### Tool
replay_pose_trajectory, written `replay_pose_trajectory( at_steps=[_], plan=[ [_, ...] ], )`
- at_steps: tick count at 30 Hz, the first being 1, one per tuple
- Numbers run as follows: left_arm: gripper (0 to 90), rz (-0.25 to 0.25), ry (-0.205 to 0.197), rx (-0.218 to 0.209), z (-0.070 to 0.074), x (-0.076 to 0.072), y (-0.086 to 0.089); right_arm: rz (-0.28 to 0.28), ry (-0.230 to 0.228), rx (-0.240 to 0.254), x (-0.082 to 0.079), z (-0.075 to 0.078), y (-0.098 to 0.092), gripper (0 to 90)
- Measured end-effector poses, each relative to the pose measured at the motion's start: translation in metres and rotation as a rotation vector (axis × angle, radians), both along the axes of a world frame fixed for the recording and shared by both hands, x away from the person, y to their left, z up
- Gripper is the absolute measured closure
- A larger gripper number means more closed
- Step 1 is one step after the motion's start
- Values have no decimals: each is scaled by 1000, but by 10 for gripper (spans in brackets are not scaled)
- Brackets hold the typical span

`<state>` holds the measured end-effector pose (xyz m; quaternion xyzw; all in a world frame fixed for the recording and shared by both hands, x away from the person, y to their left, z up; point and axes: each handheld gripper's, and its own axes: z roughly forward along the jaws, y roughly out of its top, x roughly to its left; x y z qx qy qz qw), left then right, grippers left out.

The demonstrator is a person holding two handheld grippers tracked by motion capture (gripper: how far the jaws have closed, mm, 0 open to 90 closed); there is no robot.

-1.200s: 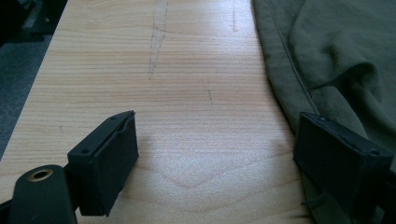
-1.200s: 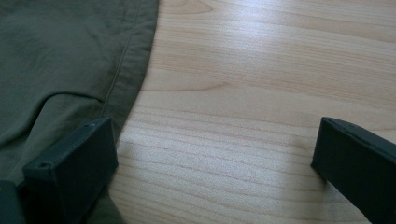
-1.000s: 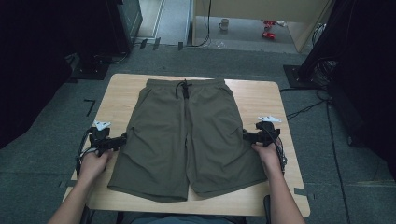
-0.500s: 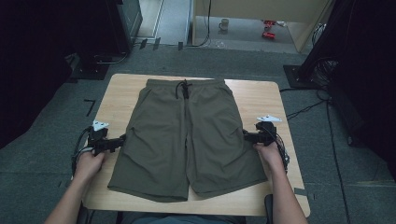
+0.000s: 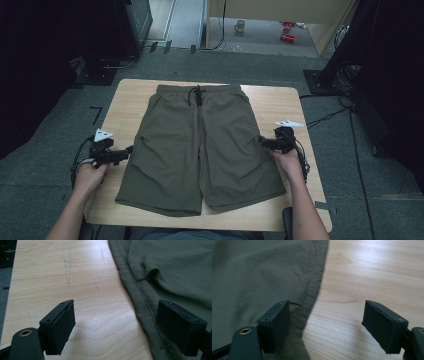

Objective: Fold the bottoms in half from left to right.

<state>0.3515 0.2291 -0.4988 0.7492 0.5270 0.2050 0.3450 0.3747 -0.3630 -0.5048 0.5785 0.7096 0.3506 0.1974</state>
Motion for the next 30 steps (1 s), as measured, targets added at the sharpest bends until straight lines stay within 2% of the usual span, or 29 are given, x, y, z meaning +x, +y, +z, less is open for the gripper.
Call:
replay_pose_trajectory(
  at_steps=[3,6,9,13,18,20,24,27,30],
  plan=[
    [162,-37,8,-12,4,-5,3,5,-10,8,-1,4,1,223],
    [162,-51,27,-18,6,-8,5,23,-23,12,-3,10,5,238],
    [162,-91,26,-26,8,-12,7,48,-31,5,-5,14,11,243],
    [163,-114,23,-41,13,-19,9,51,-36,1,-5,17,17,245],
    [180,-141,9,-33,15,-28,11,45,-30,-6,-4,17,24,249],
    [244,-161,2,-34,16,-32,11,56,-31,-18,-3,17,28,252],
    [208,-202,-12,-39,17,-37,6,80,-30,-14,-2,18,37,258],
    [210,-233,-8,-48,15,-42,4,94,-31,-9,-3,19,43,262],
    [215,-251,11,-26,11,-48,1,110,-34,-14,-3,20,49,265]
  ],
)
